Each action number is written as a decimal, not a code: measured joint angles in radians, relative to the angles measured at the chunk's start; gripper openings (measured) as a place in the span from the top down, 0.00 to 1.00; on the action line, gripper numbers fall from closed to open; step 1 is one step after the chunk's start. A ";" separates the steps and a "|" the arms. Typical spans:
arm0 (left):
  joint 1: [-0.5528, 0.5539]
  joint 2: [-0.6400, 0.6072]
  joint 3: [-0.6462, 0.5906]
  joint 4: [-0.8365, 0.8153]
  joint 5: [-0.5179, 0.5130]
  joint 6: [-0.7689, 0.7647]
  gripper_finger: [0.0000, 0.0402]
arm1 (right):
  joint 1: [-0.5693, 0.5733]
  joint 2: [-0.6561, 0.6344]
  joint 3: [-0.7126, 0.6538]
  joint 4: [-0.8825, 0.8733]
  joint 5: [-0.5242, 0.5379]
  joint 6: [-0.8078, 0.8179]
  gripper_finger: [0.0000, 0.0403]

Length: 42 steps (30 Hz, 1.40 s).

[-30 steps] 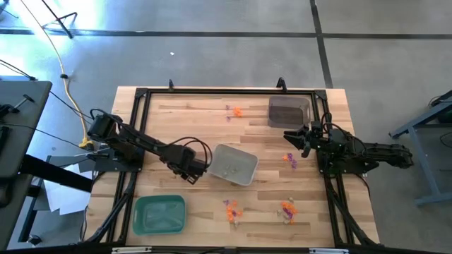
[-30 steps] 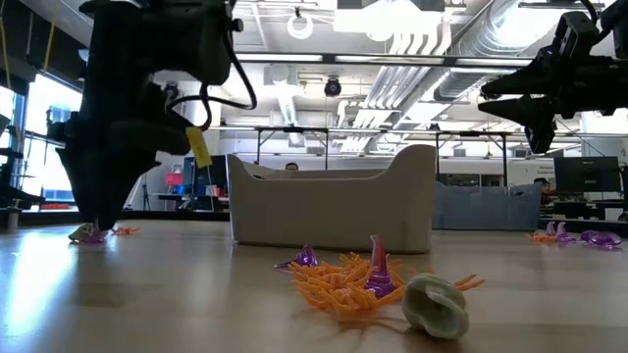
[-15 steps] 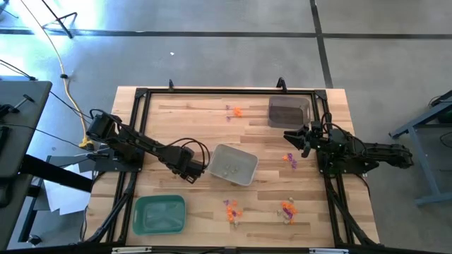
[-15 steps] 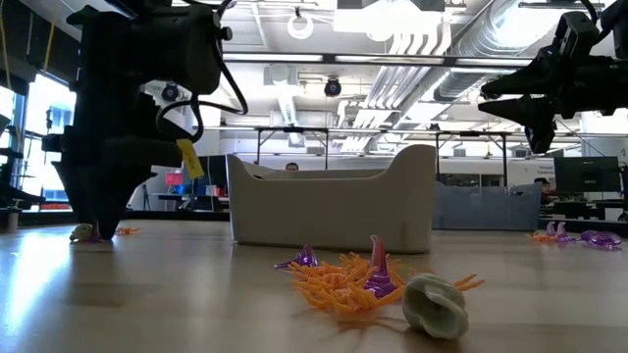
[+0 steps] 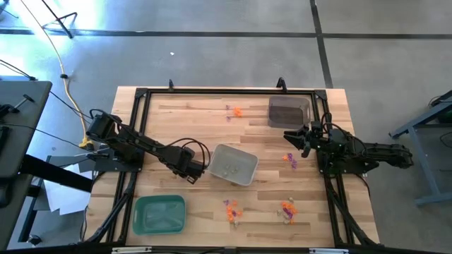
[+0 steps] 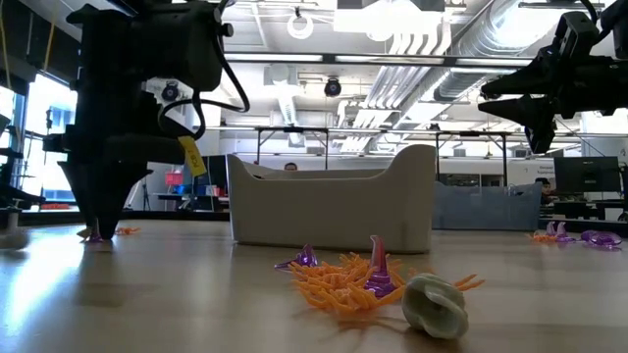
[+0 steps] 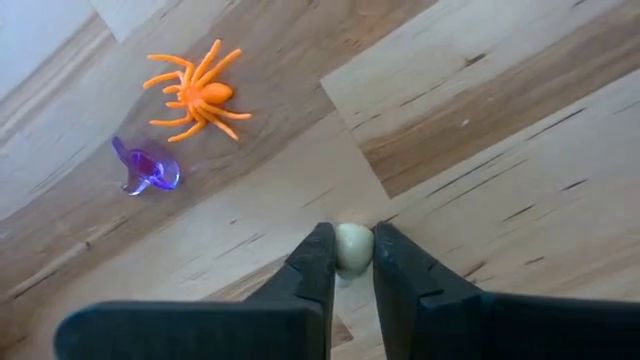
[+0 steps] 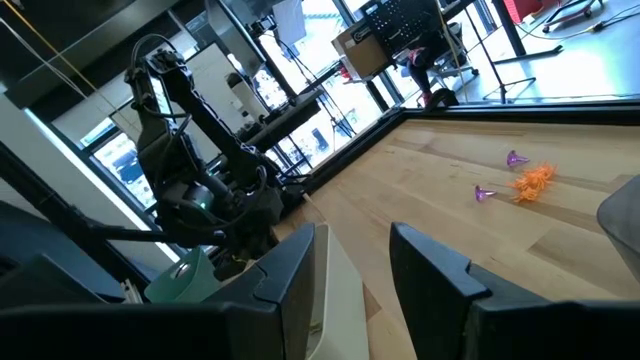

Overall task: Sort Halloween decoration
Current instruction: Put the white skull toy into the white bin

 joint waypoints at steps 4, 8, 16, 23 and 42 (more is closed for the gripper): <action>0.001 -0.019 -0.002 0.003 -0.002 0.000 0.92 | 0.000 0.000 0.000 0.000 0.000 0.000 0.69; 0.010 -0.050 -0.006 -0.003 -0.029 -0.001 0.90 | 0.000 0.000 0.000 0.000 0.000 0.000 0.69; 0.029 -0.147 -0.005 -0.006 -0.020 0.000 0.90 | 0.000 0.000 0.000 0.000 0.000 0.000 0.69; 0.031 -0.308 -0.003 0.049 -0.017 0.001 0.90 | 0.000 0.000 0.000 0.000 0.000 0.000 0.69; 0.169 -0.310 0.075 0.500 0.040 0.278 0.90 | 0.000 0.000 0.000 0.000 0.000 0.000 0.69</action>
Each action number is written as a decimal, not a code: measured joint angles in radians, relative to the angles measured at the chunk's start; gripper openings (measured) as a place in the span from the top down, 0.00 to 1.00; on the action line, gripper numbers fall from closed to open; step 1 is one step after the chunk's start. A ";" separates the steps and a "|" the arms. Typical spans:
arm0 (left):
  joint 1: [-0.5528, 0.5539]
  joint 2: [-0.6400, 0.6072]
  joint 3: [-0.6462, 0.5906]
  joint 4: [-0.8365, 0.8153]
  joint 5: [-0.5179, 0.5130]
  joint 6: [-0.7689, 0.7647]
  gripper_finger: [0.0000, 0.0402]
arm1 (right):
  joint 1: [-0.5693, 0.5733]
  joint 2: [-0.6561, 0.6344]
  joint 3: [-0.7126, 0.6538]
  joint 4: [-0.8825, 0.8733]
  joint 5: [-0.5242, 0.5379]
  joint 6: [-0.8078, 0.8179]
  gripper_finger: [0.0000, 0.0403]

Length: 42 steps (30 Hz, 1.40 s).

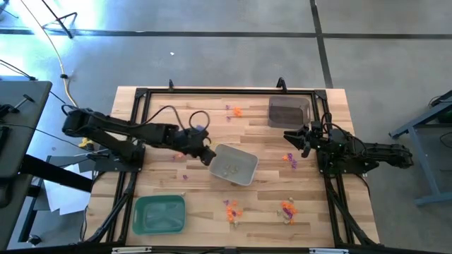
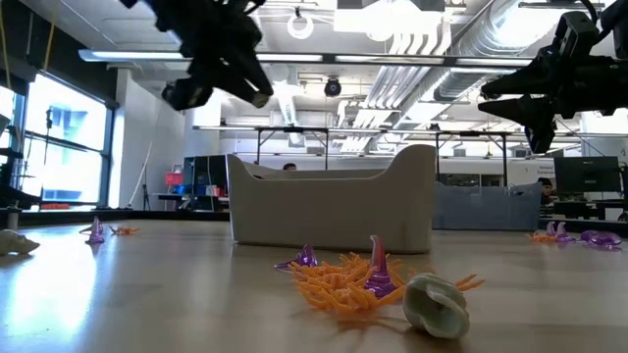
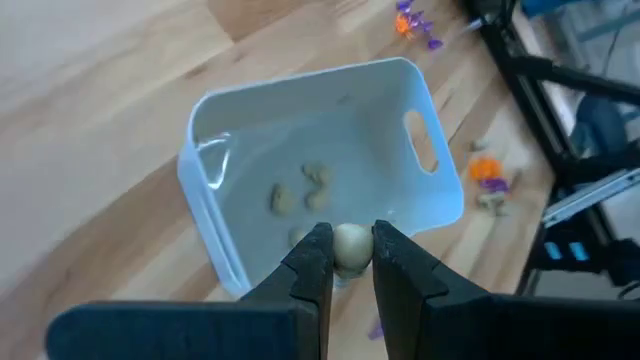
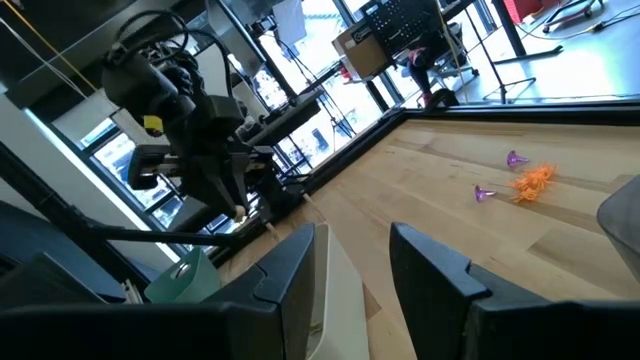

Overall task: Sort Halloween decoration
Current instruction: Put the white skull toy into the white bin

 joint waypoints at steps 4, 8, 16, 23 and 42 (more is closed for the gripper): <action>0.019 0.107 0.111 -0.053 0.031 0.092 0.90 | 0.000 0.000 0.000 0.000 0.000 0.000 0.69; 0.023 0.217 0.233 -0.134 0.035 0.181 0.90 | 0.000 0.002 0.000 0.000 0.000 0.000 0.69; 0.022 0.409 0.427 -0.250 0.063 0.332 0.90 | 0.000 0.006 0.000 0.000 0.000 0.000 0.69; 0.022 0.522 0.465 -0.253 0.111 0.378 0.90 | 0.000 0.008 0.000 0.000 0.000 0.000 0.69; 0.031 0.602 0.466 -0.227 0.110 0.407 0.87 | 0.000 0.012 0.000 0.000 0.000 0.000 0.69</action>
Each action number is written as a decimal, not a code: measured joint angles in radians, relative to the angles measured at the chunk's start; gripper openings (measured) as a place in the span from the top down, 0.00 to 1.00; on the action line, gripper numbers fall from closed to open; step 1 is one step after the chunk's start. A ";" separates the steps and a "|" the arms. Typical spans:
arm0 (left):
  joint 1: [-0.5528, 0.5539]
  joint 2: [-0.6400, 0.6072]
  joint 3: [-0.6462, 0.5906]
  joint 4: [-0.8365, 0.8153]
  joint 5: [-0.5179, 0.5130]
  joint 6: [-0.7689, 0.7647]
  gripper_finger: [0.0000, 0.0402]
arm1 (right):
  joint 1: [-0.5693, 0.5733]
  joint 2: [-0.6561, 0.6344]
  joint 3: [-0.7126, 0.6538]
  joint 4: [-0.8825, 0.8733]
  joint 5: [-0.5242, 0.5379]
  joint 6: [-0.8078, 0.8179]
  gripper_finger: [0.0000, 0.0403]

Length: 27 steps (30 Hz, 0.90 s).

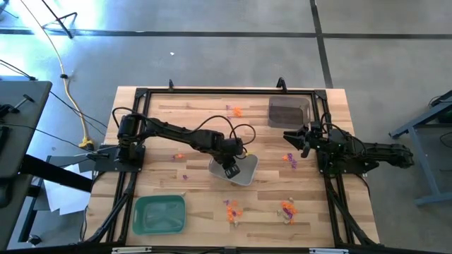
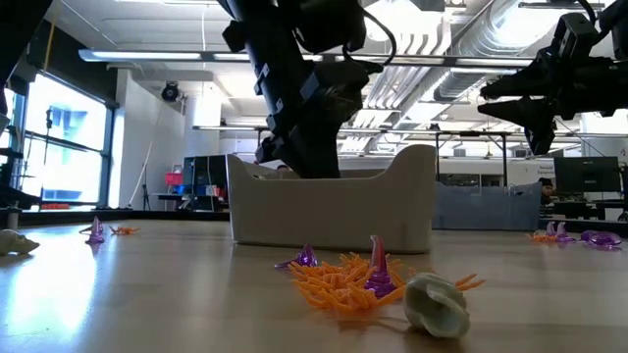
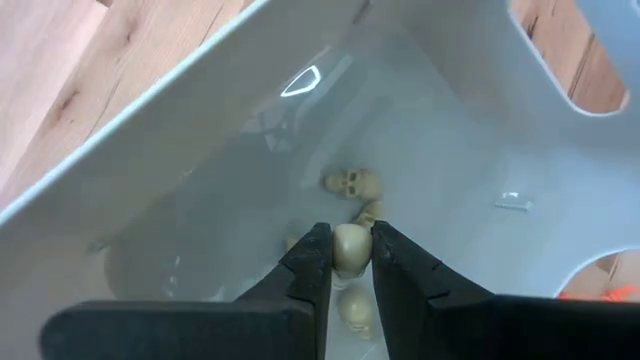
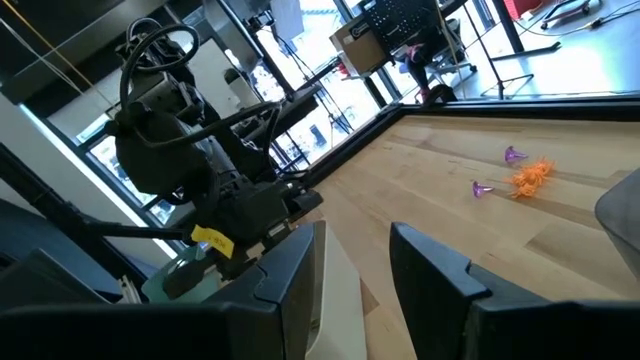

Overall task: Sort Halloween decoration
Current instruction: Put the white skull toy into the white bin

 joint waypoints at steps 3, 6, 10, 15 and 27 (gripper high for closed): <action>0.002 0.000 0.000 0.000 -0.001 -0.001 0.81 | 0.000 0.000 0.000 0.000 0.000 0.000 0.69; 0.002 0.000 0.000 -0.001 -0.001 -0.001 0.75 | 0.000 0.000 0.000 0.000 0.000 0.000 0.69; 0.002 0.000 0.000 -0.002 -0.001 -0.001 0.68 | 0.000 0.000 0.000 0.000 0.000 0.000 0.69; 0.002 -0.005 0.000 -0.005 -0.001 -0.001 0.65 | 0.000 0.000 0.000 0.000 0.000 0.000 0.69; -0.014 -0.211 0.000 -0.092 -0.146 -0.041 0.65 | 0.000 0.000 0.000 0.000 0.000 0.000 0.69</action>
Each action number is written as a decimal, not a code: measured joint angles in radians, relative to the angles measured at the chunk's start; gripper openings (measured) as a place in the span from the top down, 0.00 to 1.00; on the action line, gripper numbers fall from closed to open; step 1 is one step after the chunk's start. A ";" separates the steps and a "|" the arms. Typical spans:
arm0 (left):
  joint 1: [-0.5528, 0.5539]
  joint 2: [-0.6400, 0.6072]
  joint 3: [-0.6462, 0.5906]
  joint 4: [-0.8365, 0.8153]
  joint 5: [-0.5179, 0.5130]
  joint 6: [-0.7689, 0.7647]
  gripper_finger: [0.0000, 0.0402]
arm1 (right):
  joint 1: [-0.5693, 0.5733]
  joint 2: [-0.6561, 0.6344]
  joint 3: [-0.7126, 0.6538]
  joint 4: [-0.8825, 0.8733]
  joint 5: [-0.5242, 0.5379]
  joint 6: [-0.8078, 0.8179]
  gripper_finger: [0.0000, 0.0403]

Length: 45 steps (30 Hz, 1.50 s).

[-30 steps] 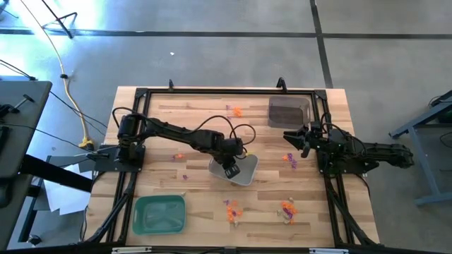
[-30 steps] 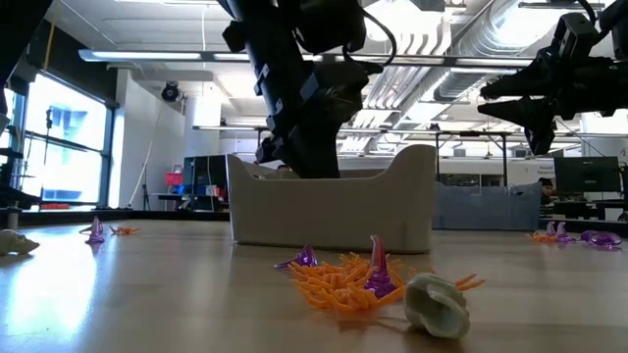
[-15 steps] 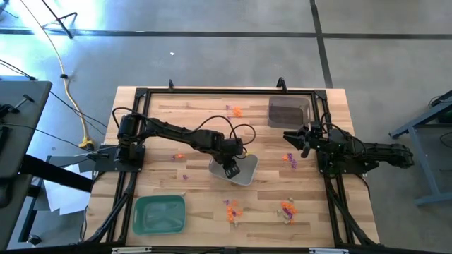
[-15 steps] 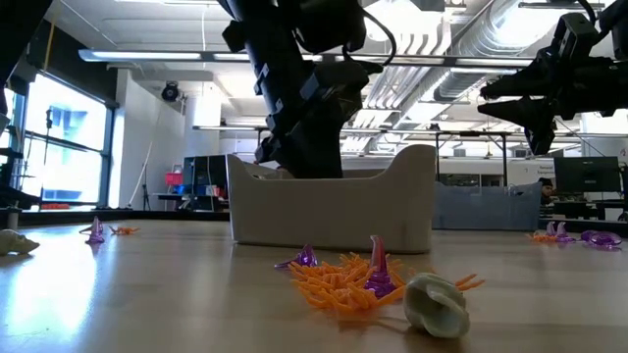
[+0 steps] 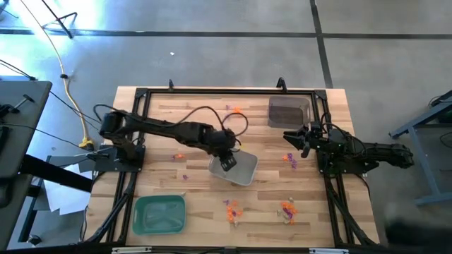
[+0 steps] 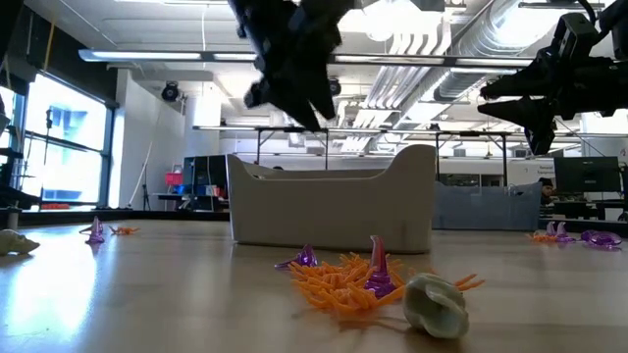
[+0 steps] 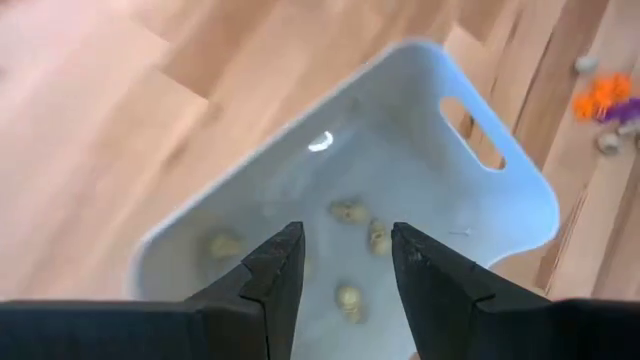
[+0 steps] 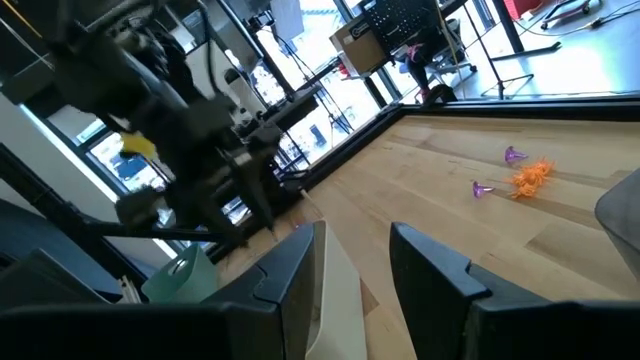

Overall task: Sort Halloween decoration
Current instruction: Put the white skull toy into the white bin

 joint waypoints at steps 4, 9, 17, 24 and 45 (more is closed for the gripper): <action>-0.030 -0.087 0.000 -0.140 -0.069 -0.057 0.65 | 0.000 0.000 0.000 0.000 0.000 0.000 0.69; -0.082 -0.161 0.000 -0.378 -0.114 -0.192 0.65 | 0.000 0.001 0.000 0.000 0.000 0.000 0.69; -0.193 -0.181 -0.021 -0.681 -0.113 -0.447 0.65 | 0.000 0.000 0.000 0.000 0.000 0.000 0.69; -0.268 -0.179 -0.181 -0.633 0.046 -0.563 0.65 | 0.000 0.000 0.000 0.000 0.000 0.000 0.69; -0.267 -0.179 -0.356 -0.302 0.349 -0.382 0.65 | 0.000 0.000 0.000 0.000 0.000 0.000 0.69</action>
